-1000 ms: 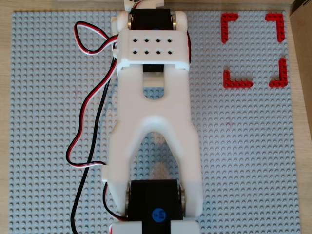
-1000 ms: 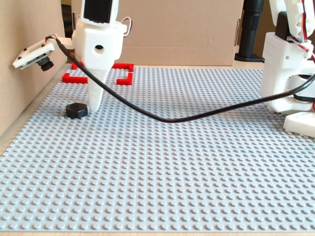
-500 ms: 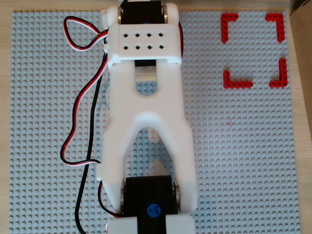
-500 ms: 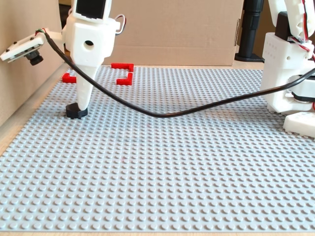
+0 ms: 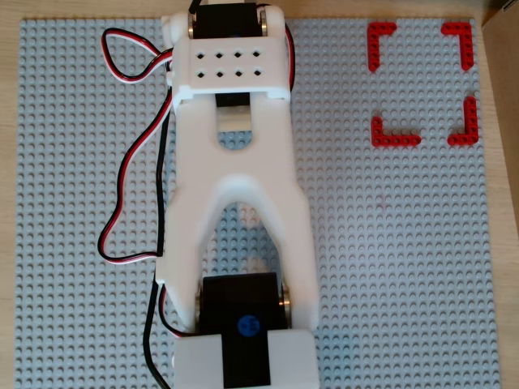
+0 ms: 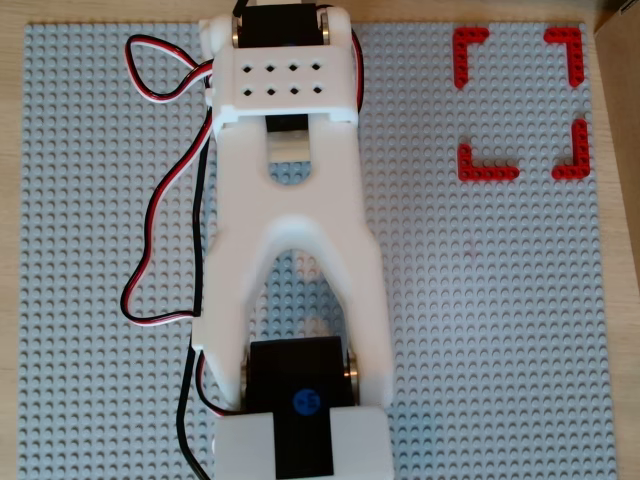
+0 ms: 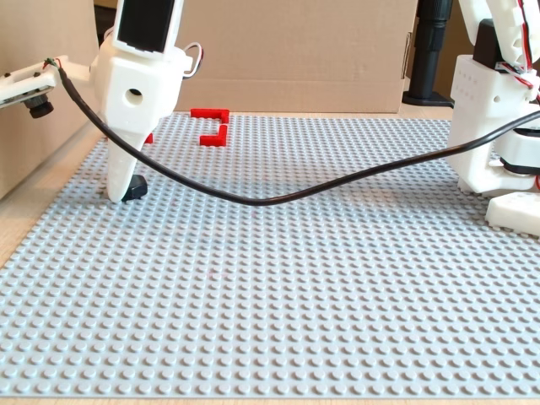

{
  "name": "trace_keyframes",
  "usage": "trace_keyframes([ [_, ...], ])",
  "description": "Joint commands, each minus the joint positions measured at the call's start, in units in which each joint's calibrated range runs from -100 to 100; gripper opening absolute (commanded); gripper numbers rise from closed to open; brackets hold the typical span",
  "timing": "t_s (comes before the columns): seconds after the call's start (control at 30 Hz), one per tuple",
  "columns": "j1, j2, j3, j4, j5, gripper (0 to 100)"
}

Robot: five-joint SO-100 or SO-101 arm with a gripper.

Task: Grab the Lego and store it in red box

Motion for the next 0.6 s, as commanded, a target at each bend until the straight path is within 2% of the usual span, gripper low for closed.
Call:
trace_keyframes([
  [0.0,0.25,-0.1,-2.44,-0.95,-0.14,10],
  [0.1,0.32,-0.19,-2.17,-0.95,-0.09,5],
  [0.3,0.77,-2.47,-3.62,3.52,-0.03,5],
  [0.57,0.92,-15.1,-3.07,10.37,-0.03,5],
])
